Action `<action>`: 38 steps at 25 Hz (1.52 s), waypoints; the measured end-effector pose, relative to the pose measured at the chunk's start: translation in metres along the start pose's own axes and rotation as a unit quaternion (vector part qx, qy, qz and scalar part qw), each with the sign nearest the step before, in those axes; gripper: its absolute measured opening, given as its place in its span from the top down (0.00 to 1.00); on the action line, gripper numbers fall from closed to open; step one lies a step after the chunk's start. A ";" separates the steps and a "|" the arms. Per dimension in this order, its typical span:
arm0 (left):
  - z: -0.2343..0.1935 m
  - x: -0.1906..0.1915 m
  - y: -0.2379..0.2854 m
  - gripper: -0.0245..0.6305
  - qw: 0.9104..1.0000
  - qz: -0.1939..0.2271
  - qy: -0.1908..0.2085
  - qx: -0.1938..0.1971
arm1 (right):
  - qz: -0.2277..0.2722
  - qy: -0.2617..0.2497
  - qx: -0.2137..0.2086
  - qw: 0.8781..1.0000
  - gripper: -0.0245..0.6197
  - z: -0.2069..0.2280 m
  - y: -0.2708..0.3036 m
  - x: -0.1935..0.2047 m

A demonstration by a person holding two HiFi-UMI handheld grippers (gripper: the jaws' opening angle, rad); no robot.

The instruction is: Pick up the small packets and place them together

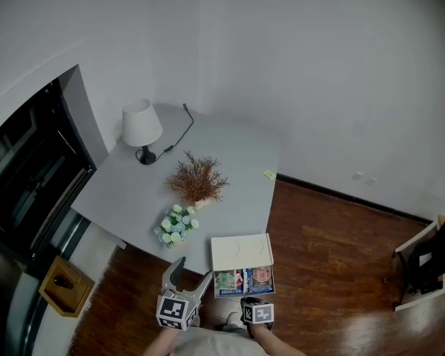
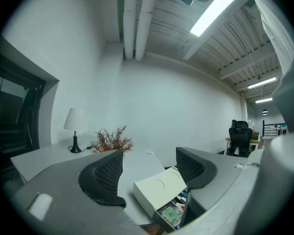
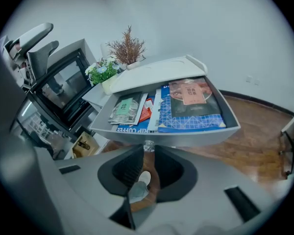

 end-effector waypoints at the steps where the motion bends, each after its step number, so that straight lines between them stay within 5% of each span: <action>1: 0.001 0.000 0.000 0.47 1.000 0.000 -0.001 0.000 | -0.003 -0.002 0.001 1.000 0.85 0.001 0.000 0.002; 11: -0.002 0.003 0.000 0.47 1.000 -0.004 -0.005 -0.005 | -0.010 -0.031 0.005 0.999 0.85 0.003 -0.001 0.004; 23: 0.004 0.004 0.004 0.47 1.000 -0.003 -0.006 0.001 | 0.022 0.012 -0.031 0.999 0.79 0.004 -0.023 -0.006; 28: 0.007 0.003 0.005 0.47 1.000 -0.001 -0.005 0.004 | 0.087 0.013 0.022 0.996 0.78 0.028 -0.060 -0.026; 32: 0.010 0.002 0.004 0.47 1.000 -0.001 -0.003 0.006 | 0.171 -0.014 0.079 0.982 0.78 0.044 -0.096 -0.064; 38: 0.014 -0.003 0.007 0.47 1.000 0.004 0.003 0.010 | 0.347 -0.038 0.007 0.937 0.78 0.013 -0.155 -0.150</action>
Point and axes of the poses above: the fingertips, and each gripper's own axes: y forward along the fingers, z to its right, x out of its underside, the point moved 1 cm from there along -y, backward along the fingers
